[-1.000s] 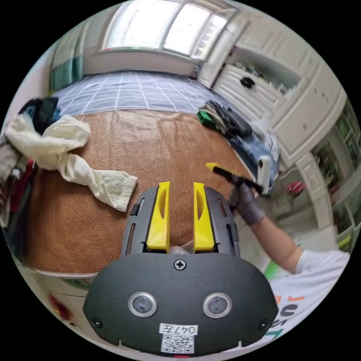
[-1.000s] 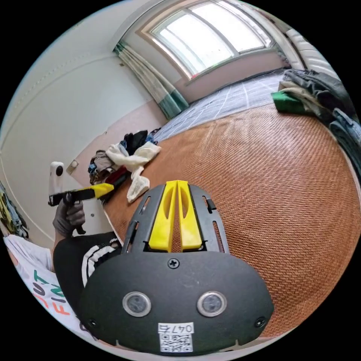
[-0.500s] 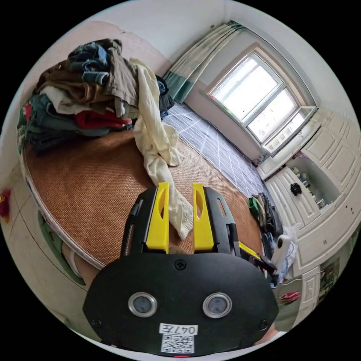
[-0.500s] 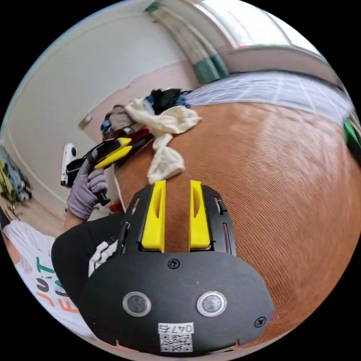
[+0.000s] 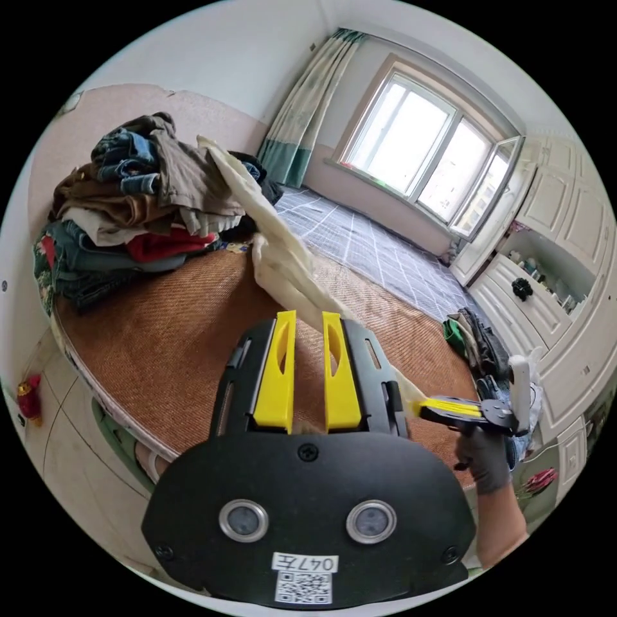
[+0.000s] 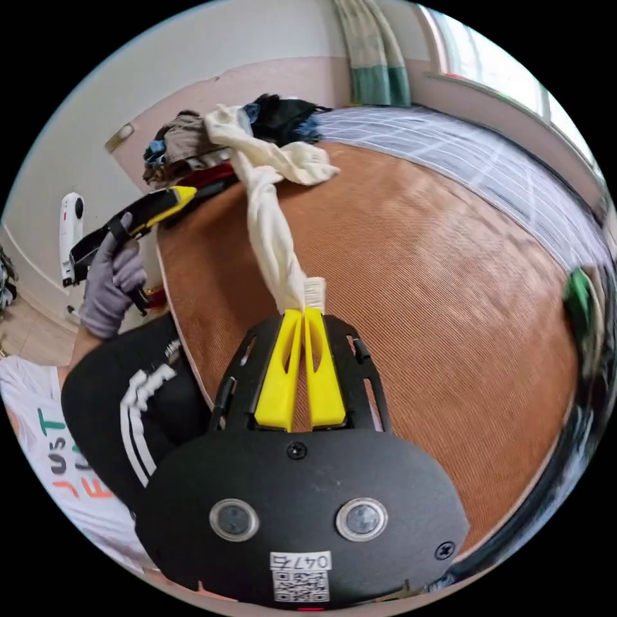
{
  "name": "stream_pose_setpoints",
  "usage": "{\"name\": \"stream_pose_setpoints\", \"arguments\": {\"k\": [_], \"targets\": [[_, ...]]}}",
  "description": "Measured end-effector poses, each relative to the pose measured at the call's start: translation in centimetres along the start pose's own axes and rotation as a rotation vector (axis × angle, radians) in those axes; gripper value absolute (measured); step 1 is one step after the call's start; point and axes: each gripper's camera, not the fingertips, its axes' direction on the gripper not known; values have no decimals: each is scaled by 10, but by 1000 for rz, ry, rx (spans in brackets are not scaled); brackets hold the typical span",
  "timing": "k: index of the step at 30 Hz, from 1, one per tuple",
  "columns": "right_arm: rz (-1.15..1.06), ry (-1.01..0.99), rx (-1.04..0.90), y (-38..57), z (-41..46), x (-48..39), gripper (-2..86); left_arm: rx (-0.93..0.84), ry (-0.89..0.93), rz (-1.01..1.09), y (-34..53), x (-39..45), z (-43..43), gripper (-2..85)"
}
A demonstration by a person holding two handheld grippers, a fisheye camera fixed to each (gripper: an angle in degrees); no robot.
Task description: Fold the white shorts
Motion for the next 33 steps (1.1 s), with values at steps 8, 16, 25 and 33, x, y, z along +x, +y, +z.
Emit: {"name": "stream_pose_setpoints", "arguments": {"k": [8,16,25,33], "targets": [[446,458,-95,119,-119,121,136,85,-16,135,-35,96,-75,66],[67,100,150,23,-94,7,108,-200,29,161,-68,133,-34,67],[-147,-4,-55,-73,19,-85,41,-311,35,201,-81,160,-10,65],[173,288,154,48,-148,36,-5,-353,68,199,-83,169,9,63]]}}
